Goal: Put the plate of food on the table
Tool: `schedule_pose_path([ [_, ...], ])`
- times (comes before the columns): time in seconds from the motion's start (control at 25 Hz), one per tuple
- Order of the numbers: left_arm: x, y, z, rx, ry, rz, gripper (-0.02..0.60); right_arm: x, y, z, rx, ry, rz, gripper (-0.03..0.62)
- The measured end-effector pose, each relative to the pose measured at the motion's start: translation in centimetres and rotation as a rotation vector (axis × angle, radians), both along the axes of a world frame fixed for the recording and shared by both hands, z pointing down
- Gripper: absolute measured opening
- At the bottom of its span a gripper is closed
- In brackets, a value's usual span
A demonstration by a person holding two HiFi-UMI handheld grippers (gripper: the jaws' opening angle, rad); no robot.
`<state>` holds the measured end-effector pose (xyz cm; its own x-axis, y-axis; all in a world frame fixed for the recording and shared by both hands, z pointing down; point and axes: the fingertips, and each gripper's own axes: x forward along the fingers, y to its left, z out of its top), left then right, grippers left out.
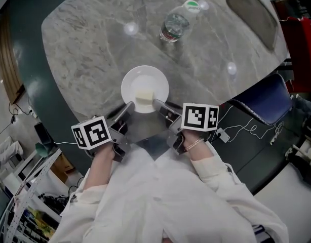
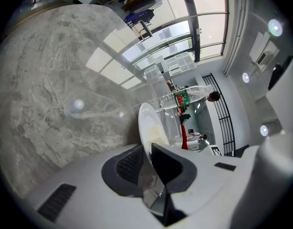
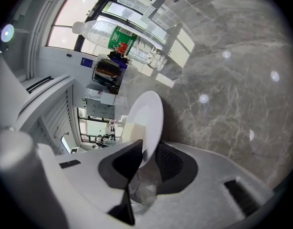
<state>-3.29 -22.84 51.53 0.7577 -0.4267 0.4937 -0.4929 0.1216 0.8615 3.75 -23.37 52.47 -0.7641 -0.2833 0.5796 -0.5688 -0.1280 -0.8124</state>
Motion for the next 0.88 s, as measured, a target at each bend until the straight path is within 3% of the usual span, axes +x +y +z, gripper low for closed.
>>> schedule_pose_path([
  [0.6,0.1,-2.6,1.1,0.004,-0.050,-0.001,0.051,0.5,-2.0,0.6,0.000,0.101,-0.098,0.061],
  [0.88,0.3,-3.5,1.3,-0.004,-0.040,-0.034,0.051,0.9,-3.2,0.7,0.003,0.126,-0.081,0.061],
])
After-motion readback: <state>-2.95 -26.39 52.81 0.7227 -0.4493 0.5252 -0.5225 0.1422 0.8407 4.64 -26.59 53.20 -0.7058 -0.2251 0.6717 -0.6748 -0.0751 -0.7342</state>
